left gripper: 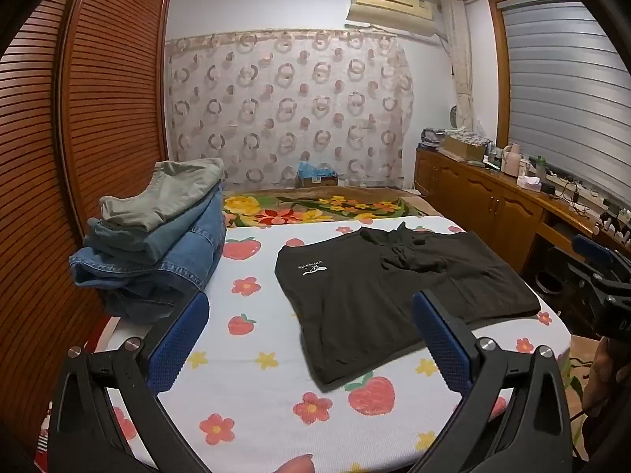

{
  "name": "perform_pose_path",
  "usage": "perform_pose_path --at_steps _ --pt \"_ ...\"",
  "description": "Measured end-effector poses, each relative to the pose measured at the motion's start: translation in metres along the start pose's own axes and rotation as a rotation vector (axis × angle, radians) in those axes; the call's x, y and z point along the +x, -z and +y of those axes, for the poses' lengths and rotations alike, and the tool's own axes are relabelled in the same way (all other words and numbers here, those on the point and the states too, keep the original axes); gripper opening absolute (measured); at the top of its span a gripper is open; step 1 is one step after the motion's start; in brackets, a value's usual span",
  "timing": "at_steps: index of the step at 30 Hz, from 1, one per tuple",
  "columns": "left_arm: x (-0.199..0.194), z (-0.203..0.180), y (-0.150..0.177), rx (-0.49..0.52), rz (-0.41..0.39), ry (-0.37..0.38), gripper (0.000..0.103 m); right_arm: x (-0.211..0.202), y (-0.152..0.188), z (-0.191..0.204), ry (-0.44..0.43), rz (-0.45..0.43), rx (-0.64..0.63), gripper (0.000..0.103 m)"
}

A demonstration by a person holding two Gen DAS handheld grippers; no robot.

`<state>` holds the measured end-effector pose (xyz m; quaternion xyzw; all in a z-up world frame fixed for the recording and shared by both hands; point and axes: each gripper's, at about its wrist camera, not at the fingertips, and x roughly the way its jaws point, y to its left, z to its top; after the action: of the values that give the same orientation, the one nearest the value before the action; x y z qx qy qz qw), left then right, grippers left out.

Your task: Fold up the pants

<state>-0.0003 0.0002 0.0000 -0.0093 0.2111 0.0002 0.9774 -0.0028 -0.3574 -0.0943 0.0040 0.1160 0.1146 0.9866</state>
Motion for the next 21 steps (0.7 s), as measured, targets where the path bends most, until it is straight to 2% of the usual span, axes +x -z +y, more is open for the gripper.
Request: perform_pose_path --at_steps 21 --pt "0.0029 0.0068 0.0012 0.003 0.007 -0.009 0.103 0.0 0.001 -0.0005 0.007 0.005 0.013 0.103"
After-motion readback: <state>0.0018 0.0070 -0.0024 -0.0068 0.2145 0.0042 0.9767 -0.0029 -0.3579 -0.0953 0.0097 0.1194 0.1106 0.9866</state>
